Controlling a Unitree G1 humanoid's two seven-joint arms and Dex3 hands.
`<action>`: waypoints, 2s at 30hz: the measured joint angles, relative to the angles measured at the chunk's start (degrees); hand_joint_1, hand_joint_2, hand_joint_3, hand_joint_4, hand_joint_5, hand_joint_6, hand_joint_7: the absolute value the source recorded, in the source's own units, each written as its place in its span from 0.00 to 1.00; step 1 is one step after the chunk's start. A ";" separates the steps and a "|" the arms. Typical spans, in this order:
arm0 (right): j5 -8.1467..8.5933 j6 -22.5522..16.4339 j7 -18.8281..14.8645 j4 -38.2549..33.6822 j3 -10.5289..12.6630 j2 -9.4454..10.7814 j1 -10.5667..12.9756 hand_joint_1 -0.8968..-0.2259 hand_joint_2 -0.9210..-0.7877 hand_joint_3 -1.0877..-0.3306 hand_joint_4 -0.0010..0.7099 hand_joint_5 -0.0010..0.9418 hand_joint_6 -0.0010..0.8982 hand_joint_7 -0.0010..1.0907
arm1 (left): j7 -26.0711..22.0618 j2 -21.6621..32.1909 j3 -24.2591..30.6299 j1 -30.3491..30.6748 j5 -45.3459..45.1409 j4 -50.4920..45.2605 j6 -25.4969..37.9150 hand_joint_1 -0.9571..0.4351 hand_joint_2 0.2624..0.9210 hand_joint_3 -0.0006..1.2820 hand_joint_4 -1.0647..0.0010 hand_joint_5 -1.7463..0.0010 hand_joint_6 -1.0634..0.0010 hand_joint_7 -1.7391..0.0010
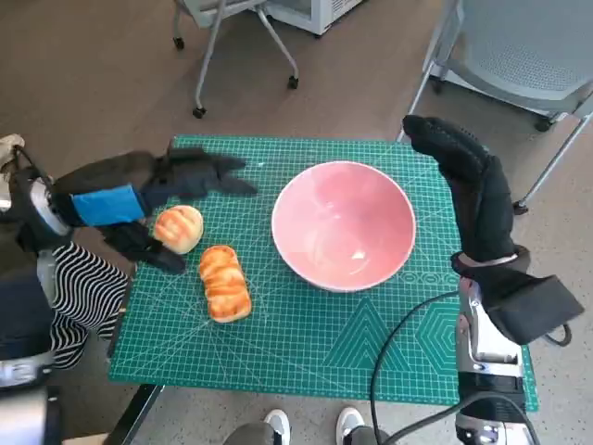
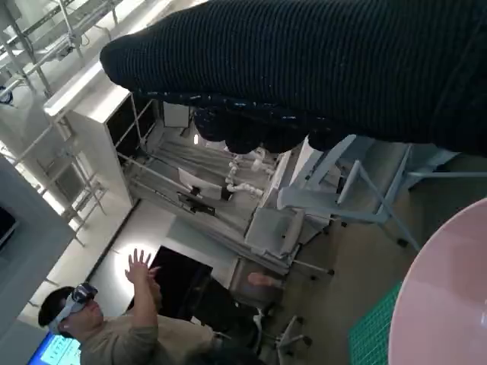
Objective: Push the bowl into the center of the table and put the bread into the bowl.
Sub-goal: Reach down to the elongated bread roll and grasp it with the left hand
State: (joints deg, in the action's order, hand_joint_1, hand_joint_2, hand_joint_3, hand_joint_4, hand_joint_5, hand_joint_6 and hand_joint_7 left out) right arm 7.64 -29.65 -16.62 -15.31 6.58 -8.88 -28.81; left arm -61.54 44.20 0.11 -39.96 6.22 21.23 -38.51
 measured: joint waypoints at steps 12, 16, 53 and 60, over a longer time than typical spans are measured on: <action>0.11 -0.01 0.37 -0.63 -0.06 0.15 0.00 0.29 0.00 0.42 0.26 0.01 0.01 0.54 | -1.15 1.46 -4.66 0.04 -4.13 0.09 -0.90 0.60 0.64 0.00 0.66 1.00 0.57 0.96; 0.11 -0.07 0.42 -0.93 -0.11 0.18 0.00 0.29 0.00 0.42 0.25 0.00 0.01 0.54 | -1.20 1.44 -7.01 0.04 -6.89 0.60 -0.72 0.61 0.65 0.00 0.67 1.00 0.57 0.97; 1.33 -0.63 0.45 -1.13 0.01 0.13 0.73 0.31 0.00 0.42 0.27 0.01 0.03 0.55 | 29.23 -8.65 -25.31 -7.83 -41.49 31.55 -11.64 0.57 0.95 0.07 0.30 0.82 0.35 0.54; 1.68 -0.57 0.46 -0.84 0.22 0.19 1.14 0.30 0.00 0.42 0.26 0.00 0.03 0.55 | 28.47 -8.68 -25.65 -8.39 -39.97 34.04 -12.36 0.68 1.00 0.07 0.38 0.31 0.41 0.38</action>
State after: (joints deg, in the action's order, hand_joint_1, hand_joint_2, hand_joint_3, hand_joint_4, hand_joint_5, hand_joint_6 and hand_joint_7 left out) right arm 9.32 -30.23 -16.17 -16.15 6.80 -8.69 -27.66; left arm -33.08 35.52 -25.54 -48.35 -33.75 55.27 -50.86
